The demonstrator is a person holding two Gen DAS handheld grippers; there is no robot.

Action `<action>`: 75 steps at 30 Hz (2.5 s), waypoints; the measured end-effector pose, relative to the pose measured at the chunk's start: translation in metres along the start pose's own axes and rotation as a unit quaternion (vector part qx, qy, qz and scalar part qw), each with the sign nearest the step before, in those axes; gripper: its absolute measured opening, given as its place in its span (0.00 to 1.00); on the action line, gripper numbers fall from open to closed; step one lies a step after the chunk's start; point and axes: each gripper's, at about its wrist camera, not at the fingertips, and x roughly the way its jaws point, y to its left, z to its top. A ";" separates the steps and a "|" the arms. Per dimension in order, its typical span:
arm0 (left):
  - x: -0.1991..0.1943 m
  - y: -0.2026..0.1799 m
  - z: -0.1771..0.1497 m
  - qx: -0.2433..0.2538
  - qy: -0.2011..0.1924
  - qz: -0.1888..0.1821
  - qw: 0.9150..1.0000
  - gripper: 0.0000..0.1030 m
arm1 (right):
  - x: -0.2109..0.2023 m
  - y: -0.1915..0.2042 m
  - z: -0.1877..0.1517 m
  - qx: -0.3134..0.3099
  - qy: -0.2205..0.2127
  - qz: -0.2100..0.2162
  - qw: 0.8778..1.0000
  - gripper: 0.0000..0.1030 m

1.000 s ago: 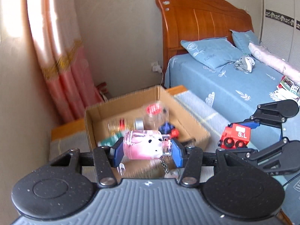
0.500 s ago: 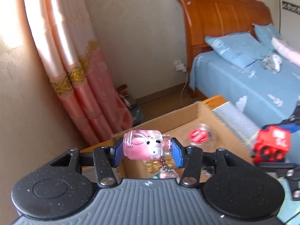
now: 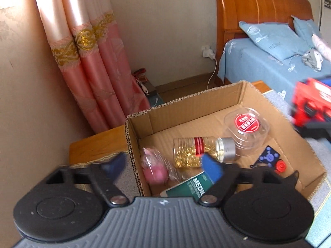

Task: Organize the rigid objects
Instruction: 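Release the pink keychain into the box with the left tool while the right tool drops the red train in, then move the left tool to the mint earbud case while the right tool moves to the grey toy dog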

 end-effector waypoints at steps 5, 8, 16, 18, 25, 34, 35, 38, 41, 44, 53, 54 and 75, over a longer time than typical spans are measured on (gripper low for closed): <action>-0.020 -0.003 -0.015 -0.007 -0.011 0.003 1.000 0.91 | 0.023 -0.014 0.016 0.014 0.005 -0.002 1.000 0.53; -0.031 -0.001 -0.025 -0.021 -0.014 0.002 1.000 0.91 | 0.039 -0.024 0.025 0.029 0.014 0.001 0.999 0.53; -0.049 0.004 -0.030 -0.045 -0.034 -0.008 0.998 0.91 | 0.087 -0.041 0.031 0.056 0.062 -0.011 0.996 0.53; -0.051 0.004 -0.030 -0.048 -0.041 -0.011 0.998 0.91 | 0.096 -0.047 0.029 0.068 0.075 -0.012 0.995 0.53; -0.049 0.002 -0.032 -0.049 -0.037 -0.011 0.998 0.91 | 0.119 -0.061 0.023 0.106 0.109 -0.019 0.988 0.71; -0.057 -0.005 -0.038 -0.046 -0.032 -0.010 0.998 0.91 | 0.091 -0.049 0.022 0.084 0.093 -0.043 0.991 1.00; -0.059 -0.007 -0.039 -0.045 -0.032 -0.010 0.998 0.91 | 0.087 -0.048 0.022 0.083 0.093 -0.045 0.991 1.00; -0.068 -0.011 -0.041 -0.043 -0.034 -0.008 0.998 0.91 | 0.074 -0.041 0.024 0.079 0.092 -0.056 0.991 1.00; -0.077 -0.015 -0.045 -0.043 -0.035 -0.006 0.998 0.91 | 0.060 -0.035 0.022 0.078 0.095 -0.063 0.990 1.00; -0.088 -0.020 -0.050 -0.041 -0.035 -0.004 0.999 0.92 | 0.044 -0.027 0.017 0.080 0.092 -0.068 0.990 1.00; -0.119 -0.027 -0.077 -0.058 -0.045 0.014 0.997 0.95 | -0.014 0.002 -0.014 0.117 0.072 -0.065 0.988 1.00; -0.122 -0.028 -0.082 -0.063 -0.049 0.017 0.997 0.95 | -0.020 0.006 -0.020 0.124 0.069 -0.061 0.988 1.00; -0.103 -0.027 -0.153 -0.119 -0.029 0.011 0.992 0.97 | 0.005 0.085 -0.157 0.222 0.085 -0.065 0.969 1.00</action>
